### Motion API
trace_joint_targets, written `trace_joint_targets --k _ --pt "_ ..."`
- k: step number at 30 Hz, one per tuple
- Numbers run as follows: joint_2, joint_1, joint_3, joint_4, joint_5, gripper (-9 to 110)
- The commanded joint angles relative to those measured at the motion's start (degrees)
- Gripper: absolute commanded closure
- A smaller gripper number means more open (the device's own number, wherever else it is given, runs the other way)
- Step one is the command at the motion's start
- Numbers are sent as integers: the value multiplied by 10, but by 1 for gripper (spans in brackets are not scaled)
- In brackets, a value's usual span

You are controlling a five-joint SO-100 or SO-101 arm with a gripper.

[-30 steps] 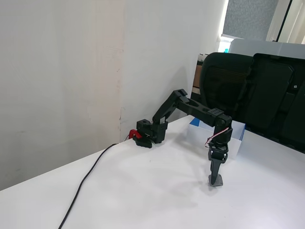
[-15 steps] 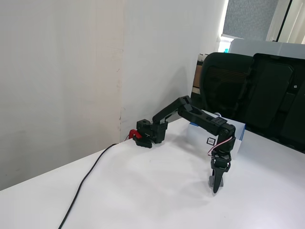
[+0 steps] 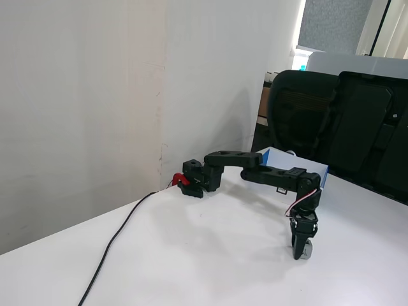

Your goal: Grasp the gray block and put it in the box.

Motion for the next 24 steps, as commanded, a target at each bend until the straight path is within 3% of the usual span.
trace_joint_targets --k 1,24 --pt "22 11 -60 25 -8 101" --pt "379 40 334 25 -11 101"
